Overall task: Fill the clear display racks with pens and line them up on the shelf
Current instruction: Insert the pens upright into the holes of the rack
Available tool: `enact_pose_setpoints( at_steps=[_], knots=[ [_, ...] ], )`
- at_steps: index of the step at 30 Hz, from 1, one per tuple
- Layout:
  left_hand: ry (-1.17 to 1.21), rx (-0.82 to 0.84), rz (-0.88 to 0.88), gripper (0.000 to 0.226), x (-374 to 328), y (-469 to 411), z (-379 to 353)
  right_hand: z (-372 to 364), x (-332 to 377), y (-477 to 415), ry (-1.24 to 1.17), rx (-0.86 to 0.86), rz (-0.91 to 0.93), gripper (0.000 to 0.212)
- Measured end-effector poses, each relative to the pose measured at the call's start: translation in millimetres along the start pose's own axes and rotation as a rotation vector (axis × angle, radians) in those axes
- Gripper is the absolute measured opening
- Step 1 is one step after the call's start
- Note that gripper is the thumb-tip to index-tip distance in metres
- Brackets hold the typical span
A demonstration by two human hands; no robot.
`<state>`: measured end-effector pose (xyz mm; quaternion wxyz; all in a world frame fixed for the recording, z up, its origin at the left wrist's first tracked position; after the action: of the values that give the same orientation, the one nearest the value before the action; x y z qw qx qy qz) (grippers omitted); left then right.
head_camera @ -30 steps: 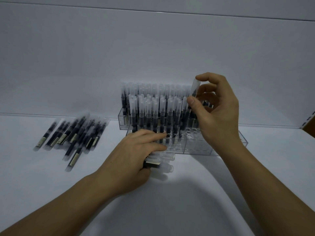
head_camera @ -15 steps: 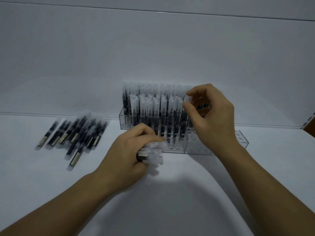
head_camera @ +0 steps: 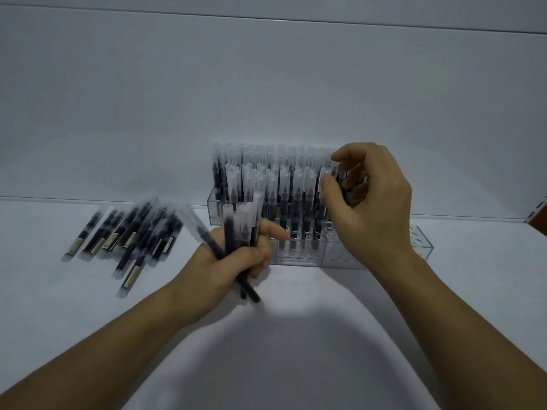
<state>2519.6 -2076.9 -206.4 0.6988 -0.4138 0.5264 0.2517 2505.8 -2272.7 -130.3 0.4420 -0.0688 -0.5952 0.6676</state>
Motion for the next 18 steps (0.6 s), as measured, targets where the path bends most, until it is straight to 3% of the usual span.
enact_pose_setpoints(
  at_steps=[5, 10, 18],
  knots=[
    [0.157, 0.068, 0.087, 0.037, 3.9, -1.0, -4.2, -19.2, 18.8, 9.9, -0.215, 0.177, -0.015, 0.015],
    [0.114, 0.079, 0.085, 0.025, -2.2, 1.2, -4.9, -36.1, 23.5, 20.7, -0.345, 0.379, -0.117, 0.029],
    [0.050, 0.076, 0.089, 0.032, -6.8, 1.9, -5.5, -43.4, 17.5, 24.6, -0.447, 0.465, -0.245, 0.017]
  ],
)
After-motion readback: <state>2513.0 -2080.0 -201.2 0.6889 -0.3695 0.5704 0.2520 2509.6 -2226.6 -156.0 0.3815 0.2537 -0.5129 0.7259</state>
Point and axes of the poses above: each hand's wrist, its own y-axis away from the middle knuckle, its own z-axis out of the back of the hand, x = y × z, the point moved 6 cm from there along -y, towards the middle knuckle, and after that the axes turned 5 degrees about -y, right-handed, at the moved point
